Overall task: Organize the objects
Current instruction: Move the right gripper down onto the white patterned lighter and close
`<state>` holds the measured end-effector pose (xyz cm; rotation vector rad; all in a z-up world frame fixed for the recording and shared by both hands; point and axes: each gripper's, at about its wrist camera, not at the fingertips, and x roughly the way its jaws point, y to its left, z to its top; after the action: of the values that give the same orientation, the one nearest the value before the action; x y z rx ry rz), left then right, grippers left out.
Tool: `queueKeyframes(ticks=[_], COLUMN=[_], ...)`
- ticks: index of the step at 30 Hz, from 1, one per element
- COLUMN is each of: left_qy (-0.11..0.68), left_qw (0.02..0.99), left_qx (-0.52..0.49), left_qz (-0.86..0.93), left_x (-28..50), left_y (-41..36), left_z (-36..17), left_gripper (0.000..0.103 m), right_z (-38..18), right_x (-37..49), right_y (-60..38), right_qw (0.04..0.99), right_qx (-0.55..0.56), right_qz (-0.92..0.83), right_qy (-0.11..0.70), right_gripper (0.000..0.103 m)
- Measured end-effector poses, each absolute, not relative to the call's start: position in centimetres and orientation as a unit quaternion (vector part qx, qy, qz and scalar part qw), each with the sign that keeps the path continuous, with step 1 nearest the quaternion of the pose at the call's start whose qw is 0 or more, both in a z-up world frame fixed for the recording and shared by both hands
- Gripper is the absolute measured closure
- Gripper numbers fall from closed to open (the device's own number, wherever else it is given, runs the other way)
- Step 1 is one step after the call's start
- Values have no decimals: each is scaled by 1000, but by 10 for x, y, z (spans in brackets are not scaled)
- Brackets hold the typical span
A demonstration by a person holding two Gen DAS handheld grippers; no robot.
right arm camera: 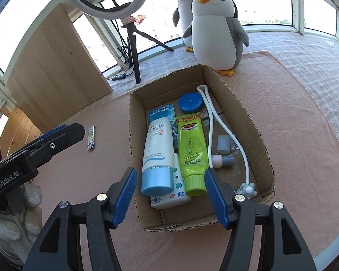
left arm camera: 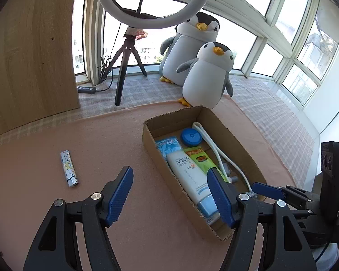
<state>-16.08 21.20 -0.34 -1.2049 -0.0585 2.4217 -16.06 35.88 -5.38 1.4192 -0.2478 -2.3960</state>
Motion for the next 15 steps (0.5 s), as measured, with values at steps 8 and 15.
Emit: queueKeyframes(ticks=[8, 15], left_qy=[-36, -55], left_qw=[195, 172], left_qx=[-436, -440], left_qz=[878, 880], left_x=[-156, -153], left_y=[165, 123], left_z=[-3, -8], left_gripper=[32, 32], right_z=[-50, -47], right_x=[-159, -156], right_y=[320, 284], right_qw=[202, 225], right_qx=[503, 509], right_qz=[-836, -828], right_qy=[-81, -73], right_gripper=[45, 45])
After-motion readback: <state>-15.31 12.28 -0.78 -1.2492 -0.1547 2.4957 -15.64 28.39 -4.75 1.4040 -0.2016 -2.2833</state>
